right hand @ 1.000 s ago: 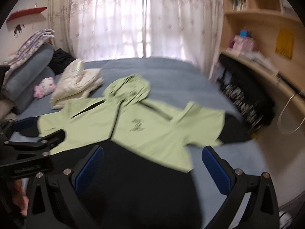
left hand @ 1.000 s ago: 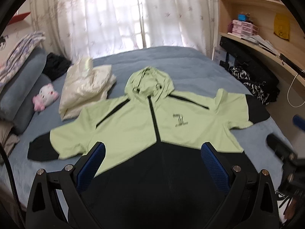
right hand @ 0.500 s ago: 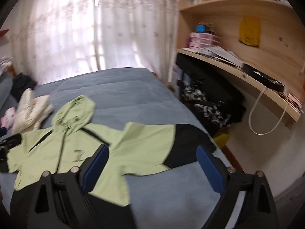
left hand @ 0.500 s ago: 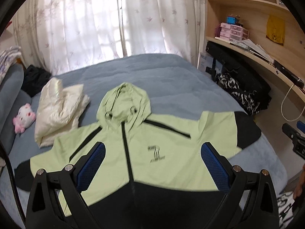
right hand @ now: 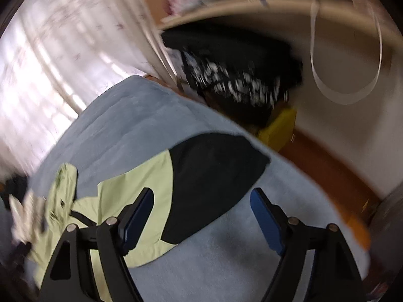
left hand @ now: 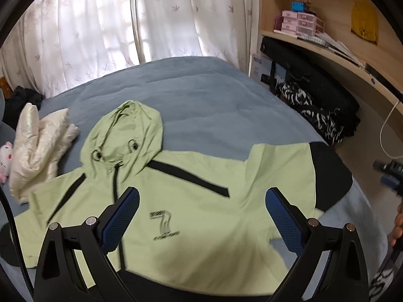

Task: Fold large clothes
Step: 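Move the right tool to the black sleeve cuff and grasp it, then carry the black sleeve with the right tool across the hoodie body toward the zipper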

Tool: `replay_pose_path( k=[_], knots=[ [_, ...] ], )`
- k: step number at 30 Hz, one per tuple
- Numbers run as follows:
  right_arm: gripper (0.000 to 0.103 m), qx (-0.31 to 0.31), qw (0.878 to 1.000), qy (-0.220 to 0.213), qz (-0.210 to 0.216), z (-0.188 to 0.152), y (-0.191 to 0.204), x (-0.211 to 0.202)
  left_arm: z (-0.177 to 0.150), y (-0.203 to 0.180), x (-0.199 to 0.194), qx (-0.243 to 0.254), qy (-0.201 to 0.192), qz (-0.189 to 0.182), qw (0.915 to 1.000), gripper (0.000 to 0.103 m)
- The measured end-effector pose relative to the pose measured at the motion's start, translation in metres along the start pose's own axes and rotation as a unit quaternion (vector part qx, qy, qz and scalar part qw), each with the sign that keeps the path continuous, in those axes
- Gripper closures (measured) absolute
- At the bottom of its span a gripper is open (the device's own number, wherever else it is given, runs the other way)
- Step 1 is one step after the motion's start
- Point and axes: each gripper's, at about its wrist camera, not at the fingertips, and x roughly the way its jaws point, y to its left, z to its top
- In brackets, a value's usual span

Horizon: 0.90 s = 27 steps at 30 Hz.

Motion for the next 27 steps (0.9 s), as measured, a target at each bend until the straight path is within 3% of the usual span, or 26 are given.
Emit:
replay_pose_path(
  k=[6,11,14,17,19,20,22,23,24,27],
  knots=[
    [0.032,0.079,0.994,0.051,0.048,-0.012,-0.037,0.06,-0.008,-0.017,0.041,-0.004,0.005,-0.003,1.0,0.004],
    [0.037,0.098,0.991,0.067,0.06,-0.02,-0.039,0.099,-0.012,-0.027,0.073,-0.001,0.004,0.04,0.9992,0.004],
    [0.038,0.119,0.989,0.072,0.048,-0.02,-0.042,0.118,-0.012,-0.022,0.092,-0.038,0.023,0.043,0.9981,0.004],
    [0.039,0.149,0.986,0.053,0.052,-0.016,-0.051,0.124,-0.012,-0.015,0.107,-0.077,0.039,0.036,0.9957,0.011],
    [0.045,0.166,0.984,0.04,0.054,-0.012,-0.056,0.126,-0.012,-0.014,0.114,-0.086,0.042,0.037,0.9946,0.024],
    [0.053,0.17,0.983,0.039,0.052,-0.01,-0.058,0.128,-0.011,-0.014,0.116,-0.088,0.042,0.038,0.9945,0.029],
    [0.071,0.175,0.983,0.038,0.039,-0.006,-0.063,0.132,-0.009,-0.017,0.119,-0.081,0.043,0.037,0.9951,0.058],
    [0.086,0.173,0.984,0.038,0.03,-0.004,-0.063,0.133,-0.009,-0.018,0.119,-0.078,0.045,0.038,0.9952,0.061],
    [0.093,0.168,0.985,0.037,0.023,-0.002,-0.063,0.134,-0.008,-0.018,0.118,-0.076,0.045,0.039,0.9954,0.062],
    [0.098,0.142,0.99,0.003,0.021,0.003,-0.05,0.117,-0.008,-0.013,0.109,-0.07,0.038,0.045,0.9958,0.062]
  ],
)
